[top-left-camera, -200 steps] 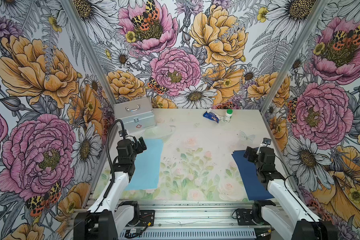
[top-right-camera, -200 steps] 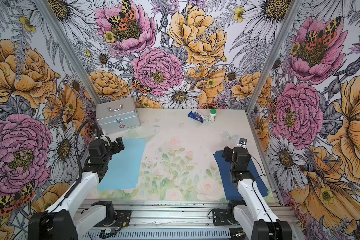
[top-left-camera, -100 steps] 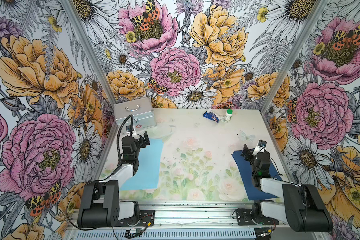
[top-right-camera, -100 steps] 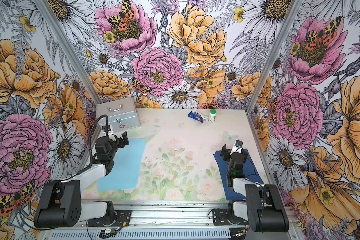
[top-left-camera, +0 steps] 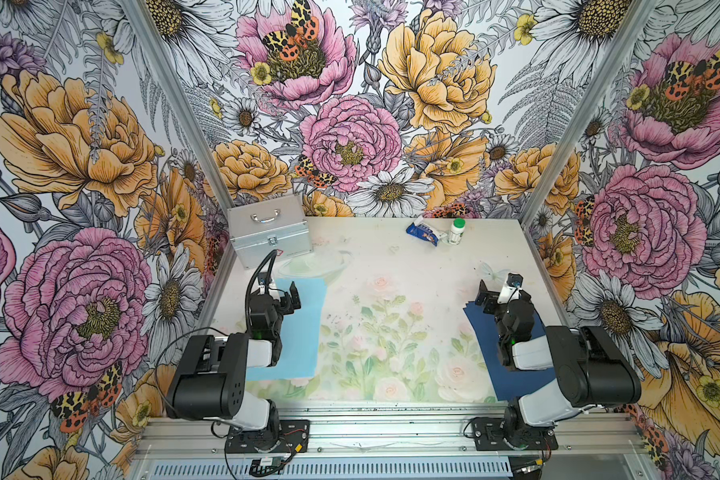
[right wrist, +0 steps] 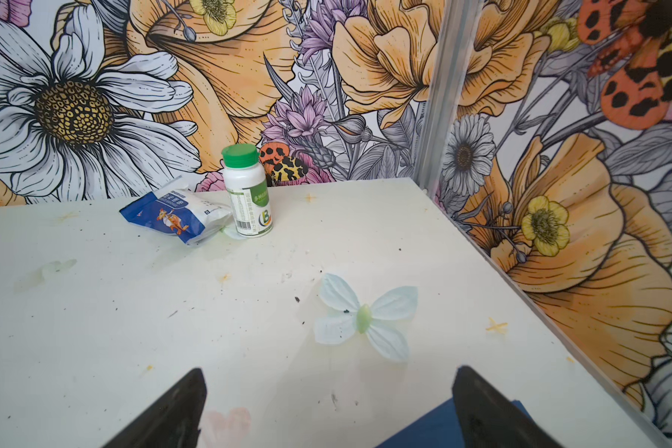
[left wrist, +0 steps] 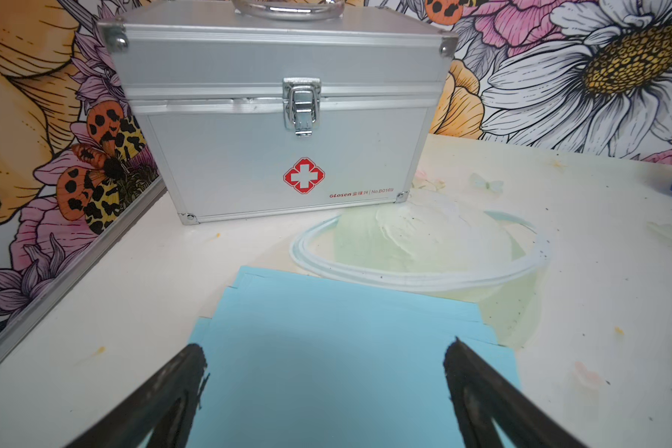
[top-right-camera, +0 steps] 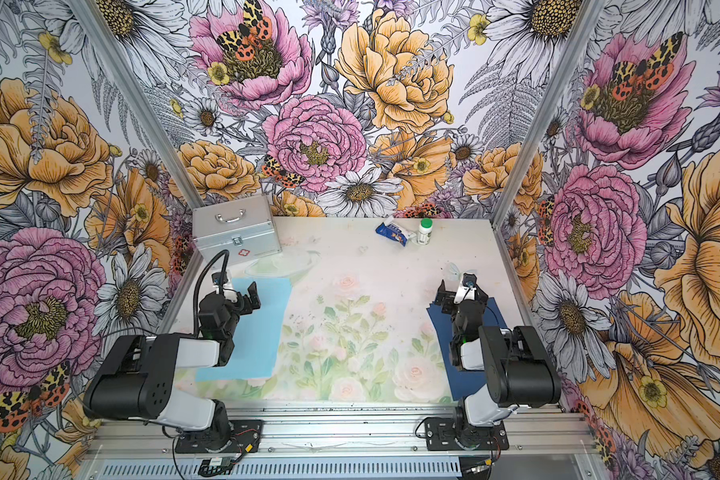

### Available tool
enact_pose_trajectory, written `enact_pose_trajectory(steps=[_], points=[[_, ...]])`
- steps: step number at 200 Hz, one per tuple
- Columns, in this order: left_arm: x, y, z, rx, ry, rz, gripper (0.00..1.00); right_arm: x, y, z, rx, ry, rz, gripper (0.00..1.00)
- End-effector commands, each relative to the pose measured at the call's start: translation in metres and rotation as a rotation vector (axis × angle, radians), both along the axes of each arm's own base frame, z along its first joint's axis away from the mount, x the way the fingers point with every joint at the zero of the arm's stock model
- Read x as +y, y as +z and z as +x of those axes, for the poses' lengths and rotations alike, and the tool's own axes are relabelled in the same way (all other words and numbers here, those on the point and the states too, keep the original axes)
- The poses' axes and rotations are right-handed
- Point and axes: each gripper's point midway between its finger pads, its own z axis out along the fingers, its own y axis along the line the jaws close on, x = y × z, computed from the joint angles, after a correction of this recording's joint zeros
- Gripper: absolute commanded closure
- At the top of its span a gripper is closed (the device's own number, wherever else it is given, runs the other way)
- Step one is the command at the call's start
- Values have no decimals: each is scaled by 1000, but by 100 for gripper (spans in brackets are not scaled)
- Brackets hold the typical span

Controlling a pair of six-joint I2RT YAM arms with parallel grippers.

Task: Sort the scattered colored papers by color
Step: Reset both arms

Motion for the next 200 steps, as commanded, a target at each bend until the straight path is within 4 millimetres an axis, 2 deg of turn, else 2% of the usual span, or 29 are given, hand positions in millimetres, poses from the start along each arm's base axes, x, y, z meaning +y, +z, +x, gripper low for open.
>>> enact_pose_trajectory(steps=[1, 16, 28, 200], points=[[1, 38, 9, -143, 13, 35, 2, 6, 2, 10, 29, 33, -9, 0], [1, 37, 16, -131, 39, 56, 2, 4, -2, 18, 73, 17, -5, 0], [10, 34, 19, -79, 122, 78, 2, 4, -6, 22, 114, 16, -7, 0], [12, 35, 20, -90, 117, 62, 2, 7, -6, 23, 116, 18, -22, 0]])
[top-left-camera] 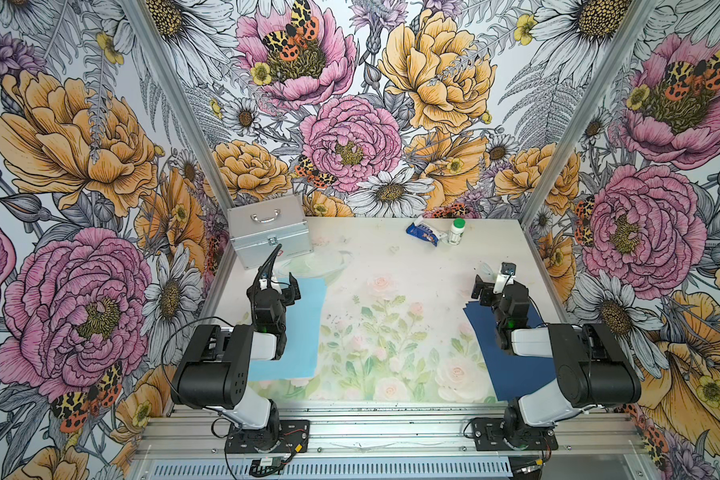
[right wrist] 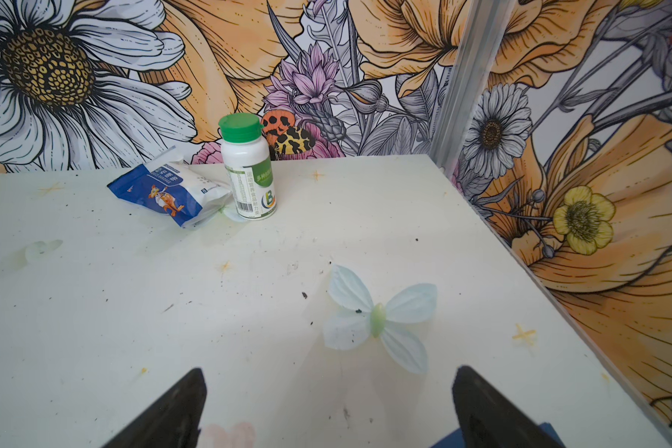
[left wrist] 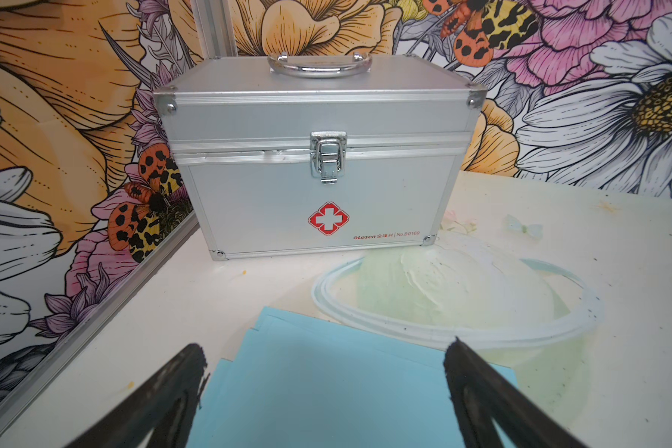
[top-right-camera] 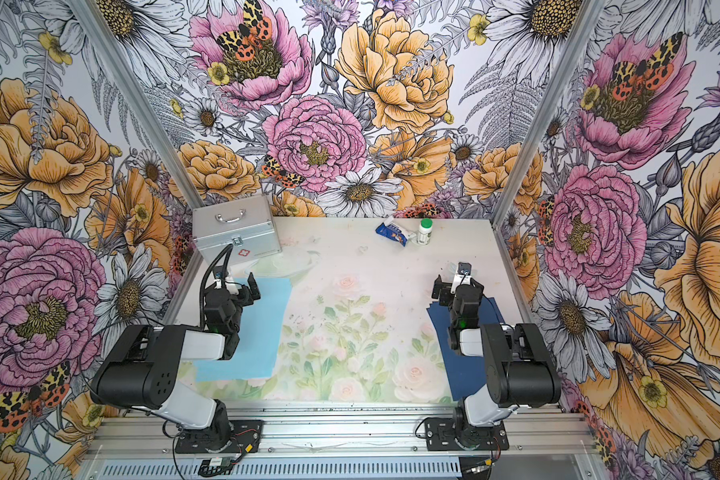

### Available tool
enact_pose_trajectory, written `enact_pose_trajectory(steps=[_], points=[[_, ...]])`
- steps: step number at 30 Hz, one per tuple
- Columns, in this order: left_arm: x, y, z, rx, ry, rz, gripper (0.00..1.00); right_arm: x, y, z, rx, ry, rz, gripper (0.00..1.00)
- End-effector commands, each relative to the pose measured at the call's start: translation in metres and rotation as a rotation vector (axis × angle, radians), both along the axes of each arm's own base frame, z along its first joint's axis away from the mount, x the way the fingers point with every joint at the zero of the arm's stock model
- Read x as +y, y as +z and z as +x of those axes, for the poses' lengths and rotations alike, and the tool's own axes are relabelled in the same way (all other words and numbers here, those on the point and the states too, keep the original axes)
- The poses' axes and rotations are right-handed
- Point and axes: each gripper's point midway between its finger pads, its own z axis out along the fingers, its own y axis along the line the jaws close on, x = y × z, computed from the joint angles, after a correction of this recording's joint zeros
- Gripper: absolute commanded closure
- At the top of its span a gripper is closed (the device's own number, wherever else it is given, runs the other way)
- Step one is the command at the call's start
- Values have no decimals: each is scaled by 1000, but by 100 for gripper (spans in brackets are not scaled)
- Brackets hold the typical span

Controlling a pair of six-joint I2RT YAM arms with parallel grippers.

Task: Sort the scattered colored papers by color
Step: Reset both arms

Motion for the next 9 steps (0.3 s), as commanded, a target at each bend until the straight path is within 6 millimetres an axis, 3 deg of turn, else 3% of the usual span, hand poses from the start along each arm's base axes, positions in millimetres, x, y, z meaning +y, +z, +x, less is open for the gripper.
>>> enact_pose_trajectory(steps=[1, 9], points=[[3, 6, 2, -16, 13, 6, 2, 2, 6, 4, -11, 4, -20, 0], [3, 5, 2, -13, 6, 0, 2, 2, 7, 2, -15, 3, -23, 0]])
